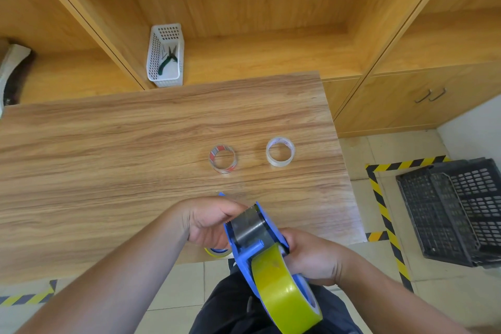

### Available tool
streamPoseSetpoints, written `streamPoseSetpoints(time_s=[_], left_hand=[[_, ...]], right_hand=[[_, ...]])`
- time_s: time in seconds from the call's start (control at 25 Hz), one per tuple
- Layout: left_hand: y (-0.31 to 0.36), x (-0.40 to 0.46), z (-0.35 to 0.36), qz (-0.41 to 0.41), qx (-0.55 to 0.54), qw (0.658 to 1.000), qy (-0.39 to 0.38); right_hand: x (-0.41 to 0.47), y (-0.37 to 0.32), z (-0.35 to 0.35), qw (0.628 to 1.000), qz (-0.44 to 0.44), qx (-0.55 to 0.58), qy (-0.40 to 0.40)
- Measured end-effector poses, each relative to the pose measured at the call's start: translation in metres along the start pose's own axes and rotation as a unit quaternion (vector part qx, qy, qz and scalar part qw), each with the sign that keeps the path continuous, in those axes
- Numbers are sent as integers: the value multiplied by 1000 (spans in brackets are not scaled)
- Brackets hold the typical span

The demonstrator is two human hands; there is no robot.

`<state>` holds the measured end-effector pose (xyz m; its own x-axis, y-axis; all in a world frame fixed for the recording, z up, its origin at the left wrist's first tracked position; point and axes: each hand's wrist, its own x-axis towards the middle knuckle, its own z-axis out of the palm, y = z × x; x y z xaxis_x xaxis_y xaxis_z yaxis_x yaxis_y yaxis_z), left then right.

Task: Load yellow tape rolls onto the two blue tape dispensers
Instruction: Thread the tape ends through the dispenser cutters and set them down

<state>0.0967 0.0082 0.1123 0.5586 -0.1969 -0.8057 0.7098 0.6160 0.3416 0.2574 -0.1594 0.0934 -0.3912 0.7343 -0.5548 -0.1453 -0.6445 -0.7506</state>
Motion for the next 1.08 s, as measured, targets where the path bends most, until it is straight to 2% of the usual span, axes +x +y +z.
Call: streamPoseSetpoints(time_s=[0.16, 0.24, 0.32, 0.4, 0.52, 0.8, 0.92, 1.08], left_hand=[[-14, 15, -14, 27, 12, 999, 26], [-22, 29, -21, 78, -34, 987, 136], [-31, 37, -27, 128, -88, 946, 284], [-40, 39, -27, 158, -101, 919, 348], [-53, 42, -20, 181, -71, 916, 350], [-73, 71, 12, 174, 30, 919, 352], [-74, 80, 19, 148, 63, 923, 348], [-76, 90, 16, 115, 58, 929, 347]], right_hand=[[4, 1, 6, 995, 13, 97, -12], [6, 3, 4, 990, 15, 138, 22], [11, 6, -2, 984, 18, 151, 88], [16, 12, -10, 976, 36, 134, 169], [26, 23, -23, 962, 66, 83, 252], [58, 62, -47, 912, 160, -47, 375], [67, 69, -53, 897, 179, -85, 396], [78, 74, -60, 883, 201, -177, 386]])
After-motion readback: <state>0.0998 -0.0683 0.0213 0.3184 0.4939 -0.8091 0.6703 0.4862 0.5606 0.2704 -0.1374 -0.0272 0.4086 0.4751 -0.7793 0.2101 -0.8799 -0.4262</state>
